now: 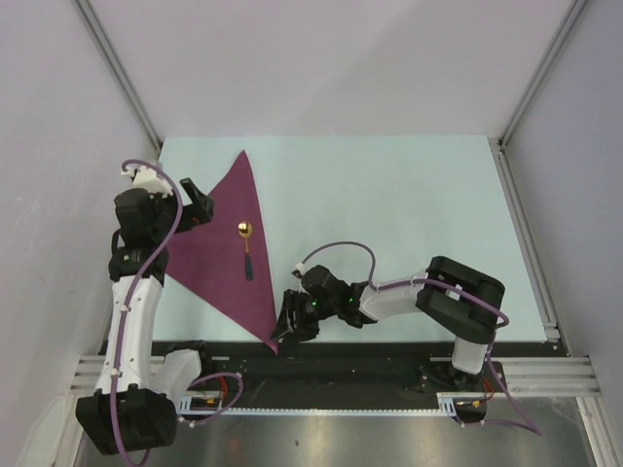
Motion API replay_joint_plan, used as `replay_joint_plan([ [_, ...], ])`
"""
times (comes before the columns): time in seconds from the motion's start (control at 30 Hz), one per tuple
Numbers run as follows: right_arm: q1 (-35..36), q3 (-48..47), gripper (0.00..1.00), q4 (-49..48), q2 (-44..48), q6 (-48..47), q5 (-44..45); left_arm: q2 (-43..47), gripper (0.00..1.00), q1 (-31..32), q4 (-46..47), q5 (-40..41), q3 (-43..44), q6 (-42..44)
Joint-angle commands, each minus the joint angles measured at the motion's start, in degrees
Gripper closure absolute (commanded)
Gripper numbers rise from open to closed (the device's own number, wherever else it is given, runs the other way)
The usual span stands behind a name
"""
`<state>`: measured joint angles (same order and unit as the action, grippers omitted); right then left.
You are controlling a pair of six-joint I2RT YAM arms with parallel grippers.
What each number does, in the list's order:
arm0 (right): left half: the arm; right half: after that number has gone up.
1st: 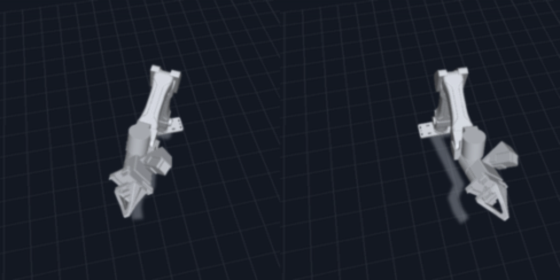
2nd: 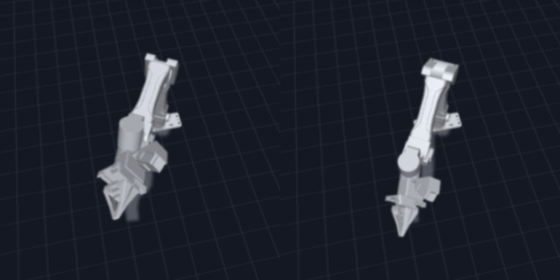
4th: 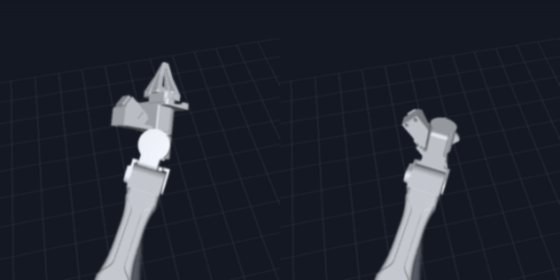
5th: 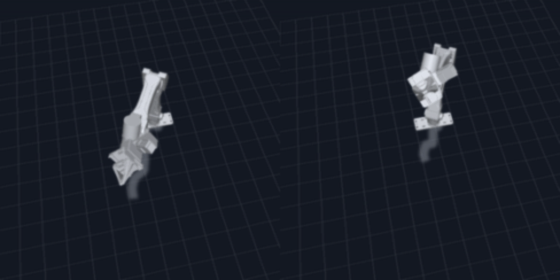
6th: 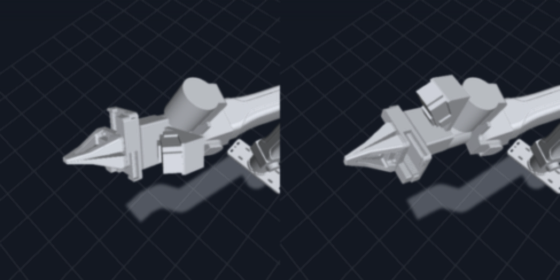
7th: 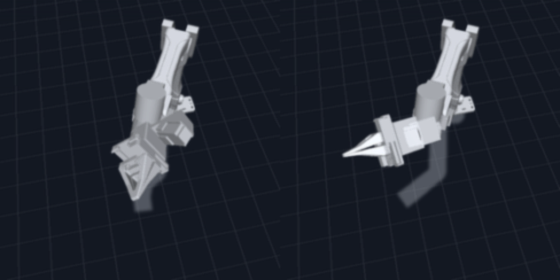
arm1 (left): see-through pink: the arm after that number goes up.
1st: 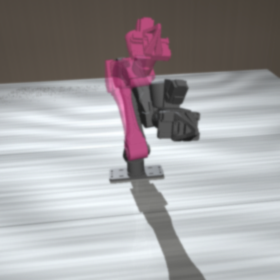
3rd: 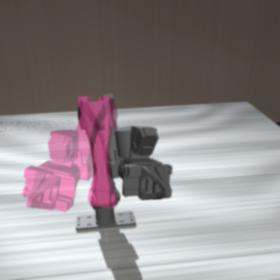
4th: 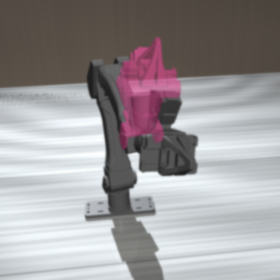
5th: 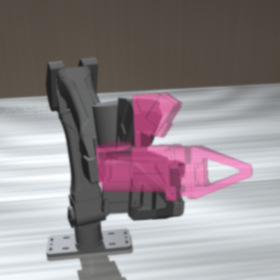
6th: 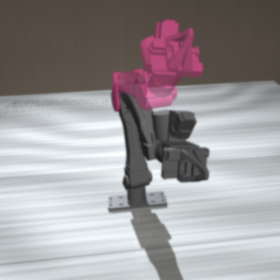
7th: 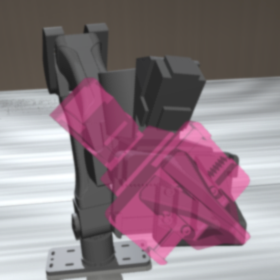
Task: Fold the napkin, place the utensils inside, and roll it up
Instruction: Fold the napkin
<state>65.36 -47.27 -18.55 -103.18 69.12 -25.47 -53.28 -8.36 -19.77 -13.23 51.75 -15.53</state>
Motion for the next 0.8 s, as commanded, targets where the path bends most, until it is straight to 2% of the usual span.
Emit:
replay_joint_plan([
  [0.0,1.08,-0.11,0.49,-1.05,-1.67,1.89,1.30,0.28,0.00,0.36,2.37,-2.41,-0.15,-1.26],
  [0.27,1.79,1.56,0.52,-0.09,-2.91,5.06,3.59,-0.07,0.00,0.28,3.07,-4.43,-0.33,-2.14],
  [0.77,1.43,-3.70,0.52,3.25,-7.48,3.04,2.18,0.45,0.00,1.24,3.42,-4.78,-0.77,-2.58],
])
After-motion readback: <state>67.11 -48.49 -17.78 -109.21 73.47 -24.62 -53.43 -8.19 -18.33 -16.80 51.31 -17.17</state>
